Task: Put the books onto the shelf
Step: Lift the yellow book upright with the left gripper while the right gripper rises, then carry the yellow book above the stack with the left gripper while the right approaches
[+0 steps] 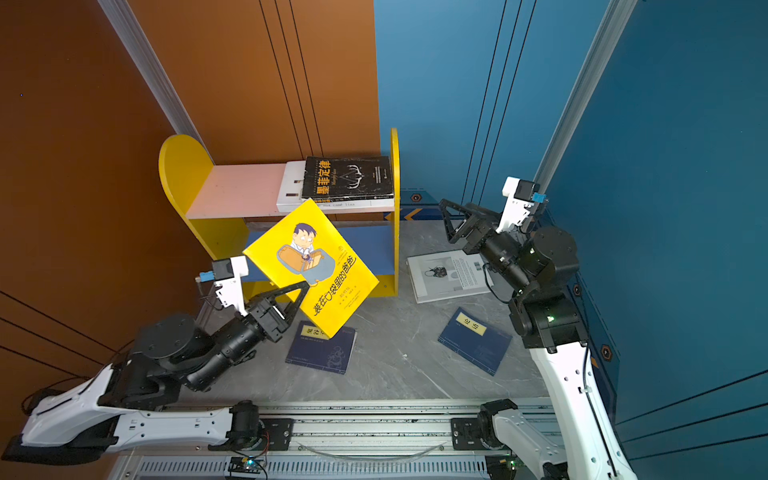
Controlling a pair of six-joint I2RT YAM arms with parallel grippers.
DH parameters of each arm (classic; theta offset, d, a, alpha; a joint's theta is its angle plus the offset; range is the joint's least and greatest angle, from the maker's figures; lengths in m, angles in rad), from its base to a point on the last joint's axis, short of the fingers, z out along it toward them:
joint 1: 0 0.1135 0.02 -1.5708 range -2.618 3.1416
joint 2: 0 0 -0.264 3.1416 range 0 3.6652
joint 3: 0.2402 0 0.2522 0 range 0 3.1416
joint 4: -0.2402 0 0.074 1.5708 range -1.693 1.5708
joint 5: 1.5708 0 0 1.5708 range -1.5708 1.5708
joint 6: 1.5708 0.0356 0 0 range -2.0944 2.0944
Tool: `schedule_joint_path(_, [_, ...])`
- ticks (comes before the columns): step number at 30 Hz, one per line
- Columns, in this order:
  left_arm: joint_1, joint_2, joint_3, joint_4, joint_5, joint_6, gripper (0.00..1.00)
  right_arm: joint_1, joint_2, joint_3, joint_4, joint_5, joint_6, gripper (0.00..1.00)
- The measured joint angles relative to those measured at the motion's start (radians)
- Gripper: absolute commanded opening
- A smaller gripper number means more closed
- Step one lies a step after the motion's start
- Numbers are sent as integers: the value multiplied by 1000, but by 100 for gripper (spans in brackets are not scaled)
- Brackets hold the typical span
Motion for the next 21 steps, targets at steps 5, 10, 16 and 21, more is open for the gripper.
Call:
schedule_joint_path(5, [0, 10, 7, 101, 39, 136, 0, 35, 26, 0, 41, -16, 37, 98])
schedule_joint_path(10, [4, 56, 42, 221, 71, 261, 0, 90, 43, 0, 86, -45, 71, 99])
schedule_joint_path(16, [87, 126, 70, 343, 145, 352, 0, 141, 43, 0, 140, -60, 90, 100])
schedule_joint_path(21, [267, 163, 82, 389, 249, 321, 0, 163, 44, -1, 191, -80, 112, 100])
